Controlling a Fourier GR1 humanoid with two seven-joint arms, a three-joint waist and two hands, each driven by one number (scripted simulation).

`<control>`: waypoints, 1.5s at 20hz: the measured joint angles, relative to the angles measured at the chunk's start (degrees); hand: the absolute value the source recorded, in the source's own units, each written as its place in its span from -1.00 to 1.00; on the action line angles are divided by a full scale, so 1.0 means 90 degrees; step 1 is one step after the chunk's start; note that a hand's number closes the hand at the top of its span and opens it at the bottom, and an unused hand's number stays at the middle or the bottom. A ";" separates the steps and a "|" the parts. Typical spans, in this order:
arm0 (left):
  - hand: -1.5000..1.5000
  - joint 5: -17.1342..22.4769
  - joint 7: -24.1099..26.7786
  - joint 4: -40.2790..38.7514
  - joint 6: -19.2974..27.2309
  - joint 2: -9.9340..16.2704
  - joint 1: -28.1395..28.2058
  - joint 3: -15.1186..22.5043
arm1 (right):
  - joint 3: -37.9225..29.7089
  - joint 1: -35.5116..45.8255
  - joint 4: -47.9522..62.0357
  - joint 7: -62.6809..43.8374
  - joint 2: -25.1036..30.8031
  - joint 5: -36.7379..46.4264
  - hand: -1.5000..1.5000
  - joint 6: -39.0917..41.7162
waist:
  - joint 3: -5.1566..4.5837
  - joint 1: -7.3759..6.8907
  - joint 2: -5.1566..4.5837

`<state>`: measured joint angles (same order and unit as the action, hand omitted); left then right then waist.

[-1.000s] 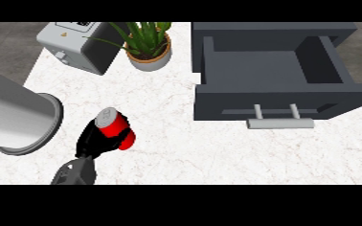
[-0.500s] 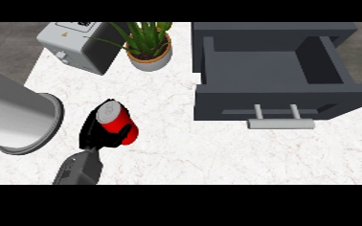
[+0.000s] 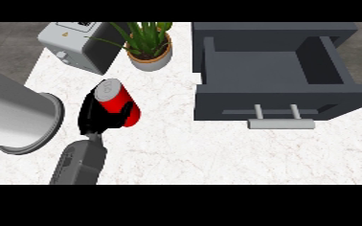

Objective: Pick up the can, place it into the drawer and close the drawer

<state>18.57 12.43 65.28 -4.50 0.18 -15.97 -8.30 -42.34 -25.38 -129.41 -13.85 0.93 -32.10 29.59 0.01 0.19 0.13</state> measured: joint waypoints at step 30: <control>1.00 -0.0624 -0.2623 0.0833 0.3140 -0.0015 -0.3482 0.1320 | 0.0200 0.0056 -0.0269 -0.0258 -0.0019 -0.0062 -1.00 -0.0304 | 0.0000 0.0081 -0.0021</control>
<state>12.95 -11.17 72.78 23.76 0.04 -47.31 3.58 -40.54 -24.88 -131.83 -16.17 0.76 -32.66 26.85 0.01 0.91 -0.06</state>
